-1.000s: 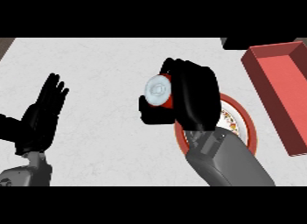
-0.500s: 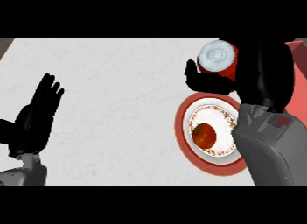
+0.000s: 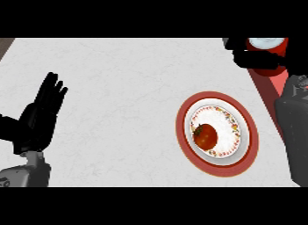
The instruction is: Pick the can from the plate and place it in the cardboard box
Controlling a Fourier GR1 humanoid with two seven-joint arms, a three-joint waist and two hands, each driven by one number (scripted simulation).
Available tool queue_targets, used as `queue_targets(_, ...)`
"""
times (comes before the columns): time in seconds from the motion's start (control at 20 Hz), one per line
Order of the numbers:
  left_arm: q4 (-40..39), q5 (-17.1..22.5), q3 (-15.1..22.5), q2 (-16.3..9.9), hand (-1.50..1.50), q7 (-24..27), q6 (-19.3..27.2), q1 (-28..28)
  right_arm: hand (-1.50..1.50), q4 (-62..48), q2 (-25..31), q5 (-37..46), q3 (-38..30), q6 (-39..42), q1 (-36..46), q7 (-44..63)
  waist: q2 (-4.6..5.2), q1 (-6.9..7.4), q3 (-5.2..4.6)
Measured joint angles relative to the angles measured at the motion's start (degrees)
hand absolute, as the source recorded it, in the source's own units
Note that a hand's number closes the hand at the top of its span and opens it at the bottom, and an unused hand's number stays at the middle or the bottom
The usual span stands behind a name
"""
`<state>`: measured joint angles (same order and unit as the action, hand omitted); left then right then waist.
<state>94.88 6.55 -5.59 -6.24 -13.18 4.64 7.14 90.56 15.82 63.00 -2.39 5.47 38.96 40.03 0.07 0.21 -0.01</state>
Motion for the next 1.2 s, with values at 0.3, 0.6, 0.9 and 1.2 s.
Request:
queue_targets(0.3, -0.82, -0.09, -0.11, 0.01, 0.00, 0.95, -0.43, -0.25, 1.50, -10.58, 6.64, -0.40, -4.79, -4.20, -0.88, -9.09, 0.08, 0.13, 0.02)
queue_targets(0.6, 0.73, -0.01, 0.15, -0.19, 0.00, -0.69, -0.44, -0.11, 1.50, -25.44, 10.34, 0.66, -6.71, -8.38, 0.43, -16.42, 0.17, 0.59, 0.02)
queue_targets(0.9, 0.68, -0.60, 0.81, 0.37, 0.00, -0.73, 0.05, 0.67, -1.50, -38.21, 13.97, 1.56, -6.31, 0.21, 0.79, -18.33, 0.40, 0.98, 0.03)
queue_targets(1.2, -0.04, -1.32, 1.42, 1.13, 0.00, -0.03, 0.54, 1.04, -1.50, -49.33, 15.24, -1.47, -10.96, -7.31, 3.92, -26.56, 0.47, 1.17, 0.11)
